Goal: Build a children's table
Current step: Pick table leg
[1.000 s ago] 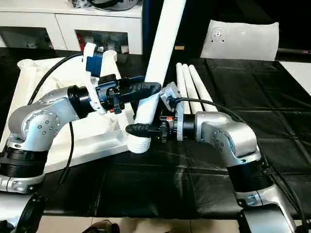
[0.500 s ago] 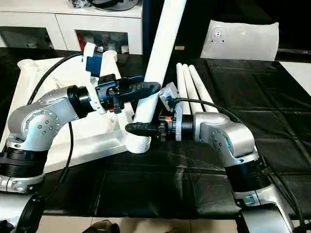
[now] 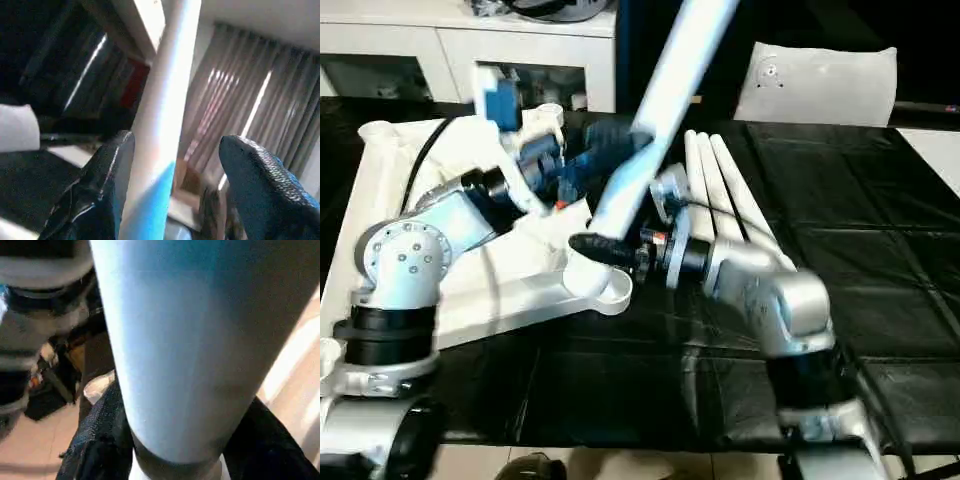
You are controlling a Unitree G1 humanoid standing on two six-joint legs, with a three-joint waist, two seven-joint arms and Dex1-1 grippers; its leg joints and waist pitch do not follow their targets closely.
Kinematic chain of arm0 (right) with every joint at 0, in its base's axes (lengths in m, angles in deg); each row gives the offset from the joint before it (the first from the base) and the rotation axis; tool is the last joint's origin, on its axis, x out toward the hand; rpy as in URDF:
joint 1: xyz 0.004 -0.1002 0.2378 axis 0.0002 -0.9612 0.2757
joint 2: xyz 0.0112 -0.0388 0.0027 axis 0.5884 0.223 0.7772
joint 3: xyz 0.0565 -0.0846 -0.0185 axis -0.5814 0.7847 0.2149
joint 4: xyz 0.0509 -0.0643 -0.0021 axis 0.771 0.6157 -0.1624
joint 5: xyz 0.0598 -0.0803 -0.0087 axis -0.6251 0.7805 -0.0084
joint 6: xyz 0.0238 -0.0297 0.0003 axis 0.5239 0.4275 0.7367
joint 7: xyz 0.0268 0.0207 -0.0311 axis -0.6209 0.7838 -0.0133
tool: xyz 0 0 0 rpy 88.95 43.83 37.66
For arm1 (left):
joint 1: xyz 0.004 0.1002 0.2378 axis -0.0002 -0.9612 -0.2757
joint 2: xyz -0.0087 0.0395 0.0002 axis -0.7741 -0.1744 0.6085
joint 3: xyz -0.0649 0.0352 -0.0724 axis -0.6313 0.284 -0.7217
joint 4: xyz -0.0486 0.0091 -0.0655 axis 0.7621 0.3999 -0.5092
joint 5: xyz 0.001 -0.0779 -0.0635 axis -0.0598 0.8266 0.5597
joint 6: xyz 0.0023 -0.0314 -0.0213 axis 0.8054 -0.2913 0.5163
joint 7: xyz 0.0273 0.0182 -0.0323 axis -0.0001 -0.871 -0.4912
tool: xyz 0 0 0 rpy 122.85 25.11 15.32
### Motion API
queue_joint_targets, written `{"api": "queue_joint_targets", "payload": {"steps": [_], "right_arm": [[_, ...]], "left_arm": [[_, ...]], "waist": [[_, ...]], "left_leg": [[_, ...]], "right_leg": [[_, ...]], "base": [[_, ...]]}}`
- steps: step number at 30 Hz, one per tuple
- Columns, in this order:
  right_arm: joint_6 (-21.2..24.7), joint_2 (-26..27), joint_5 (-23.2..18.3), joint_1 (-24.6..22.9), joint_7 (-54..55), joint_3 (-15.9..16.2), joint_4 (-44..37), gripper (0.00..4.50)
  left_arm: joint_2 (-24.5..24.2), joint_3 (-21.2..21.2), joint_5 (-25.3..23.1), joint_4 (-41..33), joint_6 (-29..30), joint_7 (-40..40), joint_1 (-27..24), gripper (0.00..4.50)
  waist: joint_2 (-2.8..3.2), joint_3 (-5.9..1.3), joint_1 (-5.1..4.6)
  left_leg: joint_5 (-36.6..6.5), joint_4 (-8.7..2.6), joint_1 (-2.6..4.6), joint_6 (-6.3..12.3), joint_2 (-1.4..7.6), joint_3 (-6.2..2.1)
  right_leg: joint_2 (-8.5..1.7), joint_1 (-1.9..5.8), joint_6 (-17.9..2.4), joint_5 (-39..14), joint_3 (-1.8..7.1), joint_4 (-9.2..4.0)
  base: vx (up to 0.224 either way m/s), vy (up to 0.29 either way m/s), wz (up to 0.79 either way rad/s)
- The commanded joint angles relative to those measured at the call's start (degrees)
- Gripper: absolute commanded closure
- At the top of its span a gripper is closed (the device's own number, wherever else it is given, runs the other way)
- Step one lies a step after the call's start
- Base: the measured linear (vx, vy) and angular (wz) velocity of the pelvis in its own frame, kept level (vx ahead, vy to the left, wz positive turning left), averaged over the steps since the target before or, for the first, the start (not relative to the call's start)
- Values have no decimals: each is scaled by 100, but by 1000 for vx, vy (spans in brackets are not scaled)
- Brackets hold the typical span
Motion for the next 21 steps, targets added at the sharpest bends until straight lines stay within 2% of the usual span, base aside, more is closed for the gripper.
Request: {"api": "queue_joint_targets", "payload": {"steps": [1,3,5,6,7,8,9,10,11,12,14,15,17,18,20,21], "right_arm": [[-131,66,-73,-19,143,-97,-188,261],[-290,183,53,19,430,-165,-120,261],[-394,254,174,29,634,-196,-92,261],[-543,279,369,35,856,-204,-51,261],[-730,289,626,36,1124,-192,-4,261],[-813,290,749,32,1252,-192,9,261],[-949,292,974,27,1502,-203,22,261],[-949,292,974,27,1502,-203,22,261],[-1001,267,1079,-35,1596,-197,-55,261],[-1008,245,1138,-105,1668,-199,-148,261],[-1019,179,1333,-278,1915,-126,-350,261],[-1097,160,1519,-435,2081,-32,-491,261],[-1183,211,1693,-548,2282,38,-610,261],[-1188,216,1709,-559,2297,48,-624,261],[-908,196,1675,-652,2321,132,-733,261],[-846,186,1660,-708,2289,182,-803,261]], "left_arm": [[-9,-35,-58,-61,-104,91,0,111],[-60,-93,-322,-69,-351,301,9,100],[-137,-173,-375,-109,-411,393,-19,75],[-328,-107,-605,-180,-495,413,-119,70],[-609,35,-879,-310,-512,377,-282,69],[-779,139,-1035,-401,-528,322,-391,69],[-1115,339,-1309,-592,-527,216,-603,58],[-1115,339,-1309,-592,-527,216,-603,51],[-1486,524,-1539,-798,-505,74,-867,51],[-1769,642,-1687,-958,-475,-32,-1095,46],[-2242,873,-1945,-1200,-430,-183,-1490,46],[-2571,1107,-2138,-1356,-413,-259,-1775,46],[-2938,1403,-2424,-1482,-552,-414,-2051,46],[-2973,1432,-2448,-1492,-561,-430,-2084,46],[-3139,1600,-2639,-1471,-647,-477,-2293,46],[-3212,1679,-2771,-1415,-705,-481,-2377,63]], "waist": [[-14,-436,13],[4,-429,-9],[6,-427,-35],[9,-428,-37],[8,-432,-49],[3,-427,-77],[4,-431,-63],[24,-431,-89],[24,-432,-70],[19,-417,-95],[77,-423,-73],[81,-425,-64],[116,-411,-63],[114,-404,-72],[105,-381,-91],[106,-377,-97]], "left_leg": [[-848,-388,144,-68,275,-91],[-932,-409,151,-120,285,-105],[-996,-416,156,-194,279,-104],[-1010,-425,156,-237,285,-114],[-988,-441,157,-292,296,-127],[-981,-430,173,-310,272,-97],[-951,-438,177,-320,293,-115],[-925,-445,167,-346,272,-94],[-969,-443,191,-363,280,-102],[-1014,-459,180,-355,274,-88],[-1027,-475,202,-395,289,-94],[-1023,-474,212,-412,291,-96],[-1218,-502,216,-482,280,-104],[-1298,-514,205,-505,279,-110],[-1608,-534,220,-547,275,-117],[-1670,-535,221,-561,271,-115]], "right_leg": [[-410,289,-1299,-567,199,-470],[-402,280,-1192,-697,196,-484],[-398,272,-1121,-794,199,-487],[-406,260,-1057,-876,200,-499],[-407,258,-979,-891,199,-477],[-376,241,-938,-888,205,-487],[-395,232,-903,-894,208,-486],[-365,229,-862,-889,209,-467],[-368,207,-822,-925,208,-478],[-353,206,-827,-938,214,-476],[-338,179,-785,-808,211,-462],[-342,175,-786,-764,213,-455],[-341,164,-771,-859,215,-468],[-342,167,-766,-943,213,-472],[-344,156,-742,-1267,226,-501],[-349,150,-737,-1350,229,-506]], "base": [[0,0,0],[0,0,0],[0,0,0],[0,0,0],[0,0,0],[0,0,0],[0,0,0],[0,0,0],[0,0,0],[0,0,0],[0,0,0],[0,0,0],[0,0,0],[0,0,0],[0,0,0],[0,0,0]]}}
